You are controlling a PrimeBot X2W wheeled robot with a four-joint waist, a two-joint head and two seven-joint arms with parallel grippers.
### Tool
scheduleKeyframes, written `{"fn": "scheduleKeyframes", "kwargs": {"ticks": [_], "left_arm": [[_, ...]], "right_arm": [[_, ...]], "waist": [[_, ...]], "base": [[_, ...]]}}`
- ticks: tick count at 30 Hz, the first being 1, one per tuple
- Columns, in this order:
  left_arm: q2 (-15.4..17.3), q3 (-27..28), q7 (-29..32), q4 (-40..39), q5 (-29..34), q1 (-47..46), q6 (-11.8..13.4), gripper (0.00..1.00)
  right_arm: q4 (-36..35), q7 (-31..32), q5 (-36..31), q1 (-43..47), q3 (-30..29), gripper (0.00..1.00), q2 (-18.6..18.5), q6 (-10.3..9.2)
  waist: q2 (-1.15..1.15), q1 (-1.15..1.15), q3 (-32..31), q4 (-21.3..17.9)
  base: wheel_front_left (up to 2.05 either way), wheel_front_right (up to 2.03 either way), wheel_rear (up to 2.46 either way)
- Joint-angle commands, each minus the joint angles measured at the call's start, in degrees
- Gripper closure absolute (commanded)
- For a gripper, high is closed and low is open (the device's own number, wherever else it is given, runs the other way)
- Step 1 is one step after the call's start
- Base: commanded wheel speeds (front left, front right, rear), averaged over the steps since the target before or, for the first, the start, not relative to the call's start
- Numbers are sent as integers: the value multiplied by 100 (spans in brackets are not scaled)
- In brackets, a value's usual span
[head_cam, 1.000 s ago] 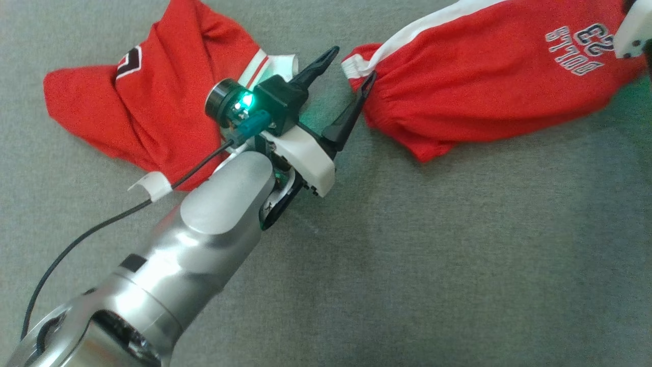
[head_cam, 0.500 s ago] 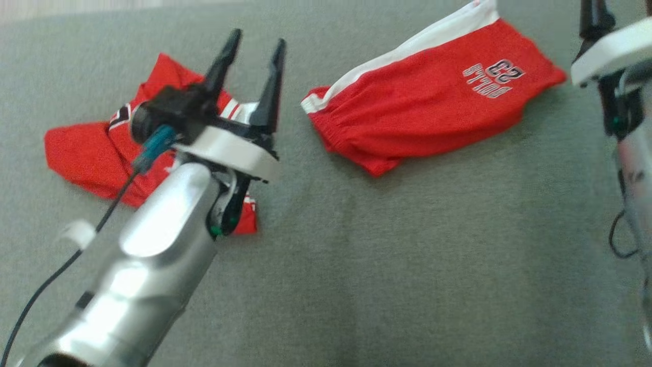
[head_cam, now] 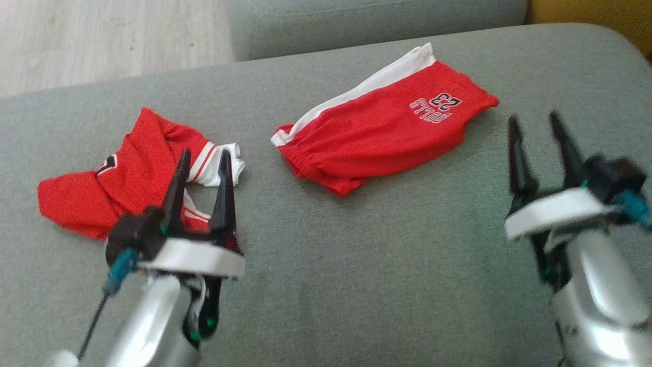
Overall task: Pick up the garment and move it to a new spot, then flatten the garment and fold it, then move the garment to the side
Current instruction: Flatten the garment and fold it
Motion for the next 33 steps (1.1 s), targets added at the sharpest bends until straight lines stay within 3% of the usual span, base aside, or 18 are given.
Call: {"fn": "scheduleKeyframes", "kwargs": {"ticks": [1, 9, 19, 24, 33], "left_arm": [[-38, 392, -29, -248, 100, 100, -45, 0], [-357, 709, -29, -286, 627, 555, -393, 0], [-531, 708, -29, -171, 937, 208, -689, 0], [-619, 644, -29, -128, 1021, -31, -799, 0], [-744, 588, -29, -88, 1045, -361, -914, 0]], "right_arm": [[-372, -52, -150, 198, 63, 0, 157, -5], [-774, 15, -326, 826, -225, 0, 501, -5], [-870, 652, -340, 97, -548, 0, 476, -5], [-285, 1312, -431, -775, -1170, 0, 229, -5], [1507, 2207, -1040, -2031, -2175, 0, -337, -5]], "waist": [[-1, 1, -94, -88], [-1, 1, -5, -14], [-1, 1, 545, 380], [-1, 1, 917, 740], [-1, 1, 1354, 1227]], "base": [[0, 0, 0], [0, 0, 0], [0, 0, 0], [0, 0, 0], [0, 0, 0]]}}
